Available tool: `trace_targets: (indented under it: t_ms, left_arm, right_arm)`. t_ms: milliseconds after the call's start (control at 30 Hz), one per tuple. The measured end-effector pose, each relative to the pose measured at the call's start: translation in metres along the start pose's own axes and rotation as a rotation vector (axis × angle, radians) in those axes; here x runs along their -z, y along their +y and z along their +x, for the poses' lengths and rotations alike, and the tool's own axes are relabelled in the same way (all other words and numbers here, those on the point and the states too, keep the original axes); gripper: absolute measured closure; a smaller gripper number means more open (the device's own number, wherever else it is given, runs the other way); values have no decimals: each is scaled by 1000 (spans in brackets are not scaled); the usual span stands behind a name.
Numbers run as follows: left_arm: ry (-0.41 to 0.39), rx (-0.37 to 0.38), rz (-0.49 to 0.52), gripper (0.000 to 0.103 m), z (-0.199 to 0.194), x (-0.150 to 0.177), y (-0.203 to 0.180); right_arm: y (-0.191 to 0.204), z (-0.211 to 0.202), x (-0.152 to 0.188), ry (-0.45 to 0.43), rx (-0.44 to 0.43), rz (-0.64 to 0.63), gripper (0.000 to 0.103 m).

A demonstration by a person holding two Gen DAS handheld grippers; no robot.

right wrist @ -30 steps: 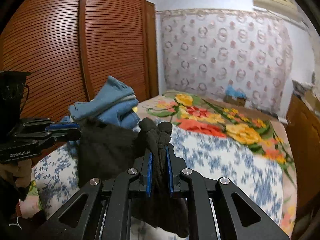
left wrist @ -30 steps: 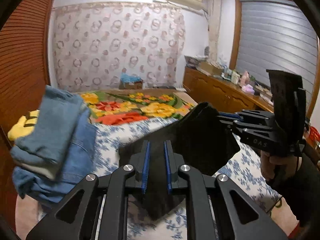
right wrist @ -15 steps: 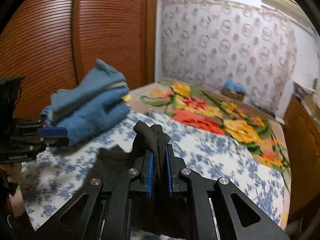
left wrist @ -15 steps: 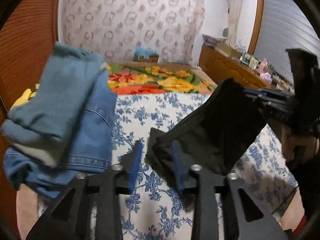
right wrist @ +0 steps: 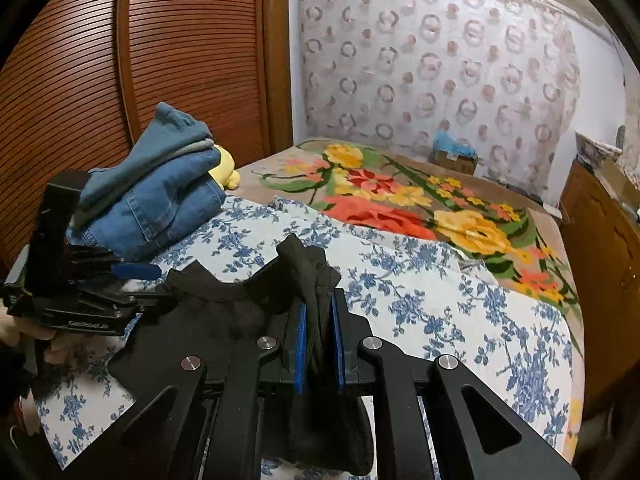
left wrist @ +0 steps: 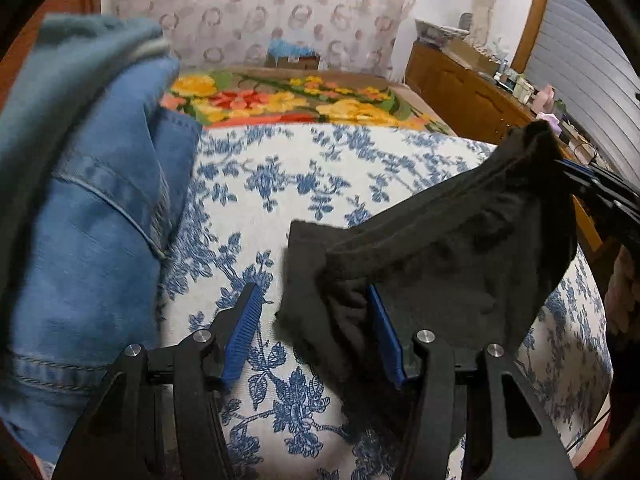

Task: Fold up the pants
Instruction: 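Regrasp the black pants with the left gripper while the right gripper holds them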

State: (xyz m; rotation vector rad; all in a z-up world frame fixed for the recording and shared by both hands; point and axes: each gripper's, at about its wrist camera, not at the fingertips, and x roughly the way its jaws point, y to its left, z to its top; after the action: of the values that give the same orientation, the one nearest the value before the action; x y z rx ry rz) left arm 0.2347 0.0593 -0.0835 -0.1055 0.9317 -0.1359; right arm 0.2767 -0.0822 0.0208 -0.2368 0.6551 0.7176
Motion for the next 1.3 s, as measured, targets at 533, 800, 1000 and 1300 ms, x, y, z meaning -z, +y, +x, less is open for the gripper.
trace_targets:
  t_ms: [533, 800, 1000, 1300]
  left_arm:
    - [-77, 93, -17, 90, -14, 4, -11]
    - [-239, 77, 37, 90, -89, -6, -26]
    - [-309, 30, 62, 91, -131, -13, -22]
    - [-379, -43, 44, 91, -173, -17, 0]
  right_arm:
    - [-1, -6, 8, -19, -30, 39, 92]
    - [9, -40, -11, -118, -33, 18, 92]
    - [24, -52, -31, -182, -51, -12, 92]
    - [35, -45, -52, -241, -110, -36, 92]
